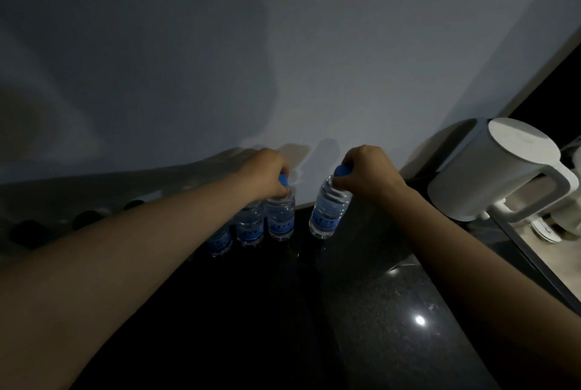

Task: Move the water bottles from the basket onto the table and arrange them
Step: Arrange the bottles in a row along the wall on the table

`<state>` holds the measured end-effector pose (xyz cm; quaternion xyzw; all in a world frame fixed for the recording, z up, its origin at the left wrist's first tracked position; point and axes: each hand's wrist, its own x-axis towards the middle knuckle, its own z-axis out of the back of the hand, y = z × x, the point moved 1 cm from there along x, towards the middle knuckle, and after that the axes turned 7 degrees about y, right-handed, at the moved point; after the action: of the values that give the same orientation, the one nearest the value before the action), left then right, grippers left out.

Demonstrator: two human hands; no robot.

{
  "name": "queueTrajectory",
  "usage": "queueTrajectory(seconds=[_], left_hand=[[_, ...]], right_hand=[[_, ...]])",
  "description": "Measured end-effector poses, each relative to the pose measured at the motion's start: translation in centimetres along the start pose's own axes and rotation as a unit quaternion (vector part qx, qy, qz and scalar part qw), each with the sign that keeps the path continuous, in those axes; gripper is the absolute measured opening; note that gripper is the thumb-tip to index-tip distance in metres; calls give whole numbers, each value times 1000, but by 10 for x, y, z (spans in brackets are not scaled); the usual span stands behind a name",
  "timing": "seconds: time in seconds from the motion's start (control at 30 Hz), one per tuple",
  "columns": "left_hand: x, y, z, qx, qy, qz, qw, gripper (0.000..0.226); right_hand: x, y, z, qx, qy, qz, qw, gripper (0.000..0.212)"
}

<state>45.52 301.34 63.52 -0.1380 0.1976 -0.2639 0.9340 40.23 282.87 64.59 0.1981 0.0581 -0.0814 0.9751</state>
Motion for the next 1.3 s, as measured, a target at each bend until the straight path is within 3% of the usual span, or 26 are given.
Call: queueTrajectory(seconds=[0.5,0.8,0.97,1.3], left_hand=[[-9,-5,5,-11,-9,10,1000,24],[-6,-5,2,-16,-4,17,1000,15],[-1,-4,-1,-26,-13,21,999,25],[0,-13,-6,52,3,35,998,26]], right_hand=[[34,5,-20,-13,21,1,1000,29],[35,2,-29,-21,13,10,1000,28],[36,8,-29,-34,16,22,999,27],[-25,-6,-13,-121,29,4,992,37]])
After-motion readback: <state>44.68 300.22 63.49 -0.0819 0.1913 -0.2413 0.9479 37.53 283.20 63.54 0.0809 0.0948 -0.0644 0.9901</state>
